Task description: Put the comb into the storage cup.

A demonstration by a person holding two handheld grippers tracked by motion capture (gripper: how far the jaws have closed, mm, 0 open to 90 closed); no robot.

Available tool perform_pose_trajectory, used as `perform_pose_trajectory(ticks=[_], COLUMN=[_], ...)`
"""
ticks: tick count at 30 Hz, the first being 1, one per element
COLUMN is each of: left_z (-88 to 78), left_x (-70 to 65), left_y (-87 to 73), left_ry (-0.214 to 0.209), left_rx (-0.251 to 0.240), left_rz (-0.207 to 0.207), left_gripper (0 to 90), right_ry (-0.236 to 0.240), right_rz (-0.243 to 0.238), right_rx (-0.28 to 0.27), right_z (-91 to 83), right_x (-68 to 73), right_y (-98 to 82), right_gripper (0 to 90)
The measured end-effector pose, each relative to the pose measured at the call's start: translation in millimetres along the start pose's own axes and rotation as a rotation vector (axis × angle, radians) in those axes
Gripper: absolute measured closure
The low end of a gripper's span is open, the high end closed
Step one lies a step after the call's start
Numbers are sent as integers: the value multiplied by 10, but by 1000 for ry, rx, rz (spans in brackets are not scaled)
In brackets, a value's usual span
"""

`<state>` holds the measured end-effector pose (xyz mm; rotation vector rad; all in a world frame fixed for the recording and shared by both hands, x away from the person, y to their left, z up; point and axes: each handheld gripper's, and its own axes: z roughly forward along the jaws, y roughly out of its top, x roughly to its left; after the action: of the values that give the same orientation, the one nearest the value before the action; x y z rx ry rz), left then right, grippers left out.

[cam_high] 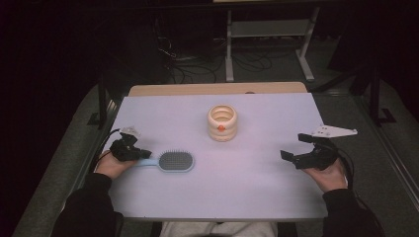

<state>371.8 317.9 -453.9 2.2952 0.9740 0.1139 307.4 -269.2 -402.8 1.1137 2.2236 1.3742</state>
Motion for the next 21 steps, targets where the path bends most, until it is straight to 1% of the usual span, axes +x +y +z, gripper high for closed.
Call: perform_pose_trajectory(ticks=[4, 7, 9, 13, 15, 17, 19, 21], left_z=[-28, -40, -47, -45, -44, -41, -41, -37], left_x=[-34, -58, -75, -120, -135, -140, -147, -159], left_y=[-32, -42, -47, -61, -68, -77, -83, -88], left_ry=[-7, -17, -37, -57, -64, -84, -95, -108], left_rx=[3, 18, 30, 48, 49, 49, 48, 59], left_rz=[1, -4, 0, 4, 5, 4, 3, 10], left_gripper=[900, 900, 900, 900, 900, 900, 900, 900], right_ry=[3, 4, 3, 3, 3, 3, 4, 4], right_rz=[2, 1, 2, 1, 1, 2, 3, 2], right_rx=[7, 6, 4, 3, 2, 2, 3, 4], right_z=[7, 3, -1, -2, -3, -4, -4, -4], right_x=[7, 8, 7, 9, 10, 10, 11, 13], right_y=[-3, -3, -3, -2, -2, -2, -3, -3], right_gripper=[0, 0, 0, 0, 0, 0, 0, 0])
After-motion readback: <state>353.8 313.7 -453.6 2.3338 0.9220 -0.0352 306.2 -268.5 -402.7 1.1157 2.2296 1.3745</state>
